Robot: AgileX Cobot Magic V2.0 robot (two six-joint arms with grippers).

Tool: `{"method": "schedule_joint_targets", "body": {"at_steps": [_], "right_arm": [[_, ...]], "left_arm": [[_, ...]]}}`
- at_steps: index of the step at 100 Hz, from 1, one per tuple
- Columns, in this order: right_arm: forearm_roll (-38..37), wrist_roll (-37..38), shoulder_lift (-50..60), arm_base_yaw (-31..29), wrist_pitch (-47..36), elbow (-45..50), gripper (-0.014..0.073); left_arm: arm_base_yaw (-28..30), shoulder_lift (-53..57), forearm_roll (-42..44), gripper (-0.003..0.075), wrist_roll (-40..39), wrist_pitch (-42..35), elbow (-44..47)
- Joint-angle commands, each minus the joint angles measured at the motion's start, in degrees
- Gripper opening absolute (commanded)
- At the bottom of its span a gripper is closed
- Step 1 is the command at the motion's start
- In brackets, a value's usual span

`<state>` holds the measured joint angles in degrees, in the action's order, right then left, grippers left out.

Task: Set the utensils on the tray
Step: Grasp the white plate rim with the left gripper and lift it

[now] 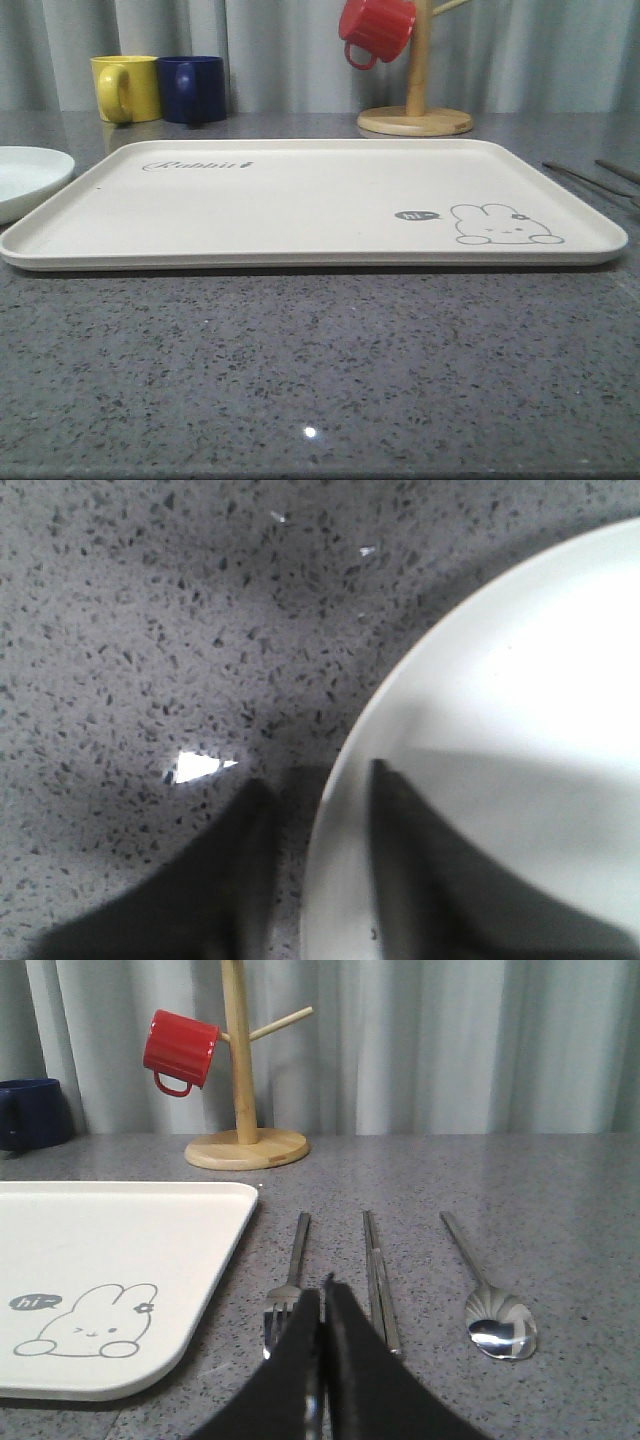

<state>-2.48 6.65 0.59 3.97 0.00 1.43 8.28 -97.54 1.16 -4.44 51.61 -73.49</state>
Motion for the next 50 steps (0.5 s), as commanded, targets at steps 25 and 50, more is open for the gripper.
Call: {"method": "schedule_joint_targets", "body": {"at_steps": [25, 50], "right_arm": [[-0.06, -0.49, 0.93, -0.32, -4.69, 0.14, -0.0069], [-0.06, -0.49, 0.93, -0.32, -4.65, 0.14, -0.0069]], "left_arm": [[0.37, 4.9, 0.05, -0.0019, 0.63, 0.05, -1.64], [1.23, 11.86, -9.11, -0.0019, 7.16, 3.85, -7.16]]}}
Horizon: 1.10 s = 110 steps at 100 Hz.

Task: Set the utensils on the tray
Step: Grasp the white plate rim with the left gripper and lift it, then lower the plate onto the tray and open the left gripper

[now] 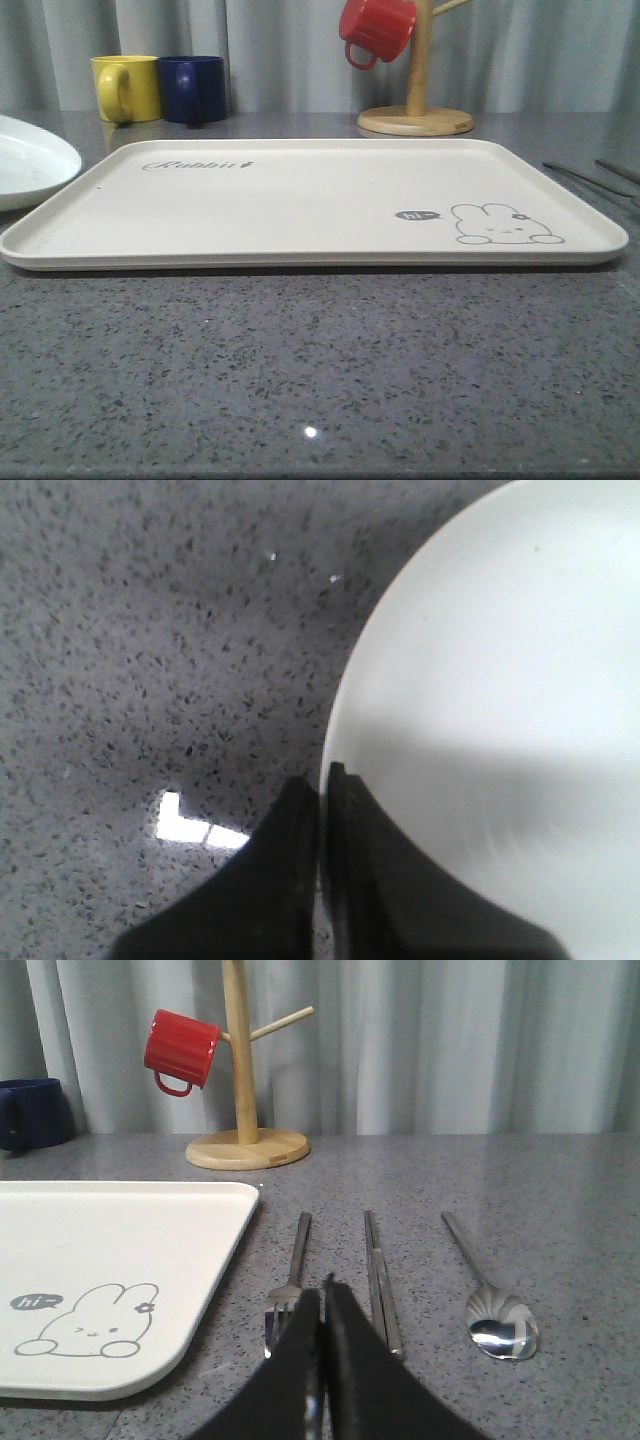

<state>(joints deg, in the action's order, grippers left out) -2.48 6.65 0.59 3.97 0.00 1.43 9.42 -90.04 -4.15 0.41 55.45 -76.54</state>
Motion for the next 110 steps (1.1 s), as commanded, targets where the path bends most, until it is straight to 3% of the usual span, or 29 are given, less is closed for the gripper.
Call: {"method": "schedule_joint_targets", "body": {"at_steps": [1, 32, 79, 110], "right_arm": [[-0.06, -0.49, 0.93, -0.32, -4.65, 0.14, -0.0069], [-0.06, -0.49, 0.93, -0.32, -4.65, 0.14, -0.0069], [-0.06, -0.49, 0.93, -0.32, -4.65, 0.14, -0.0069], [-0.06, -0.49, 0.93, -0.32, -4.65, 0.14, -0.0069]], "left_arm": [[0.08, 4.47, -4.05, -0.0019, 2.5, 0.34, -4.37], [-4.57, 5.01, -13.2, -0.0019, 5.94, 3.52, -11.37], [-22.4, -5.65, -14.54, -0.0019, 5.94, 0.98, -11.37], [-25.06, -11.6, -15.06, -0.0019, 5.94, -0.11, -11.37]]}}
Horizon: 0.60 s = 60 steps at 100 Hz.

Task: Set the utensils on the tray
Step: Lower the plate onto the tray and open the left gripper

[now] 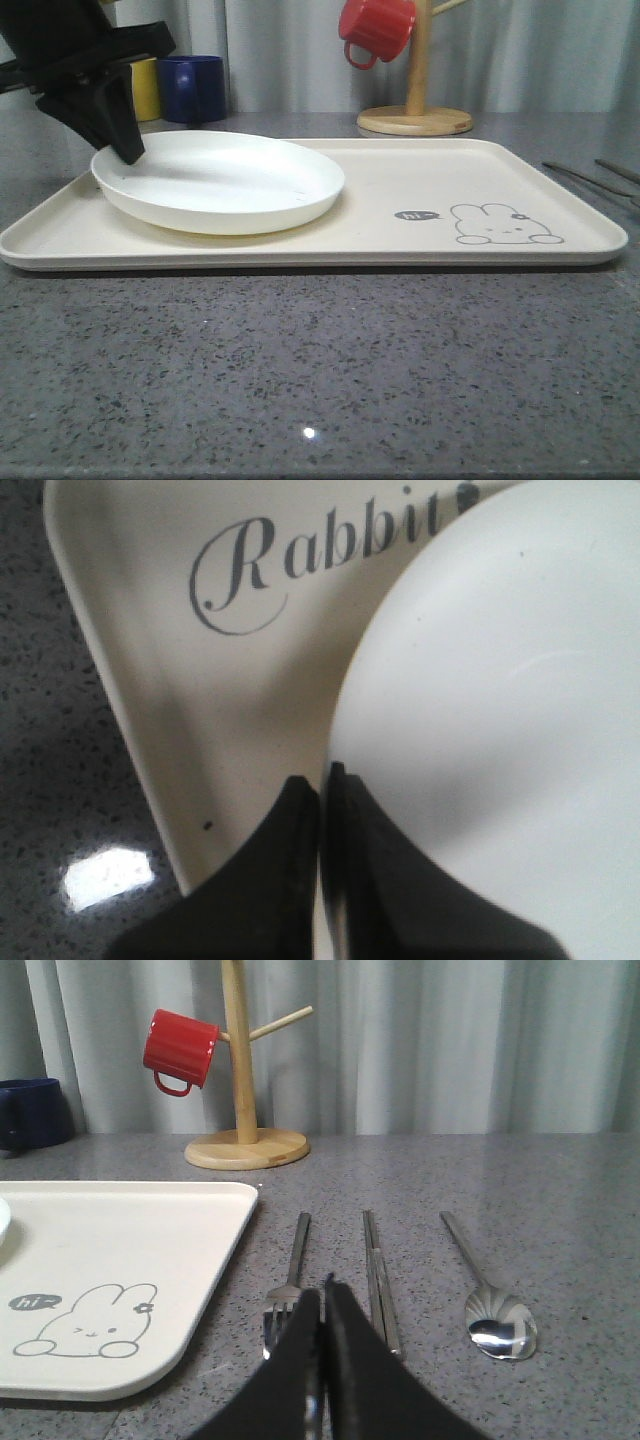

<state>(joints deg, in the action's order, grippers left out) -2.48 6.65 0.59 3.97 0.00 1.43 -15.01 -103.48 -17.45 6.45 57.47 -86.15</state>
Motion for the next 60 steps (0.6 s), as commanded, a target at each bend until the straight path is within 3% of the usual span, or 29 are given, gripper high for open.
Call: {"method": "schedule_joint_targets", "body": {"at_steps": [1, 18, 46, 60], "right_arm": [[-0.06, -0.49, 0.93, -0.32, -4.65, 0.14, -0.0069], [-0.06, -0.49, 0.93, -0.32, -4.65, 0.14, -0.0069], [-0.06, -0.49, 0.93, -0.32, -4.65, 0.14, -0.0069], [-0.06, -0.49, 0.93, -0.32, -4.65, 0.14, -0.0069]], "left_arm": [[-0.62, 1.72, -1.76, -0.0019, -0.1, -2.12, -1.75], [-0.62, 1.29, -1.76, 0.0001, 0.05, -2.12, -1.75], [-0.62, 1.43, -1.76, 0.0362, 0.18, -4.35, -1.75], [-0.62, 4.2, -1.89, 0.0389, 0.22, -9.16, -1.75]]}}
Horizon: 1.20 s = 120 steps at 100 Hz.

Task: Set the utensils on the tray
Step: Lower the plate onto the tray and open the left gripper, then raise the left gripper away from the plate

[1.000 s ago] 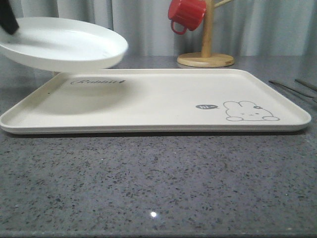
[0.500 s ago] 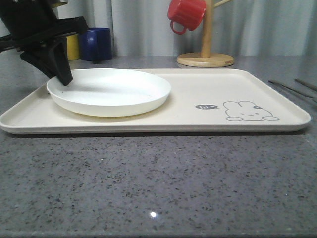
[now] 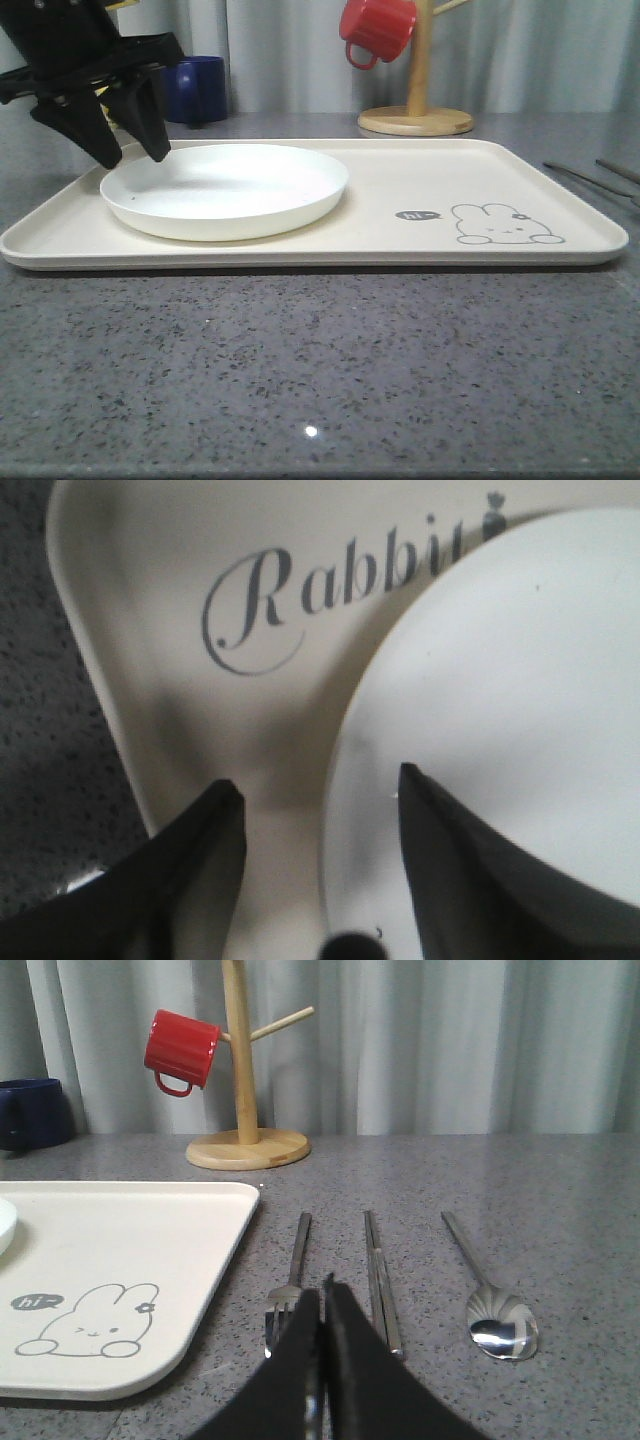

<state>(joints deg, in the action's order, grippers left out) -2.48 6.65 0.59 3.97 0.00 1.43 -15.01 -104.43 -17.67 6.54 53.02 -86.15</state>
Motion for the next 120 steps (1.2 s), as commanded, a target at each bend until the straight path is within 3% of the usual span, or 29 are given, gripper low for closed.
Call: {"method": "schedule_joint_targets", "body": {"at_steps": [1, 23, 60, 92, 120], "right_arm": [[-0.06, -0.49, 0.93, -0.32, -4.65, 0.14, -0.0069], [-0.06, -0.49, 0.93, -0.32, -4.65, 0.14, -0.0069], [-0.06, -0.49, 0.93, -0.32, -4.65, 0.14, -0.0069], [-0.06, -0.49, 0.93, -0.32, -5.18, 0.14, -0.0069], [-0.06, -0.49, 0.93, -0.32, -8.05, 0.14, -0.0069]], "left_arm": [[-0.62, 5.4, -1.66, 0.0389, 0.13, -5.2, -1.75], [-0.62, 16.62, -1.66, 0.0389, 0.13, -15.5, 4.87], [-0.62, 44.17, 0.61, 0.0389, 0.22, -35.27, 31.03], [-0.62, 65.49, 4.45, 0.0389, 0.22, -41.85, 48.23], [-0.62, 78.39, 6.93, 0.0361, 0.22, -43.28, 57.02]]}}
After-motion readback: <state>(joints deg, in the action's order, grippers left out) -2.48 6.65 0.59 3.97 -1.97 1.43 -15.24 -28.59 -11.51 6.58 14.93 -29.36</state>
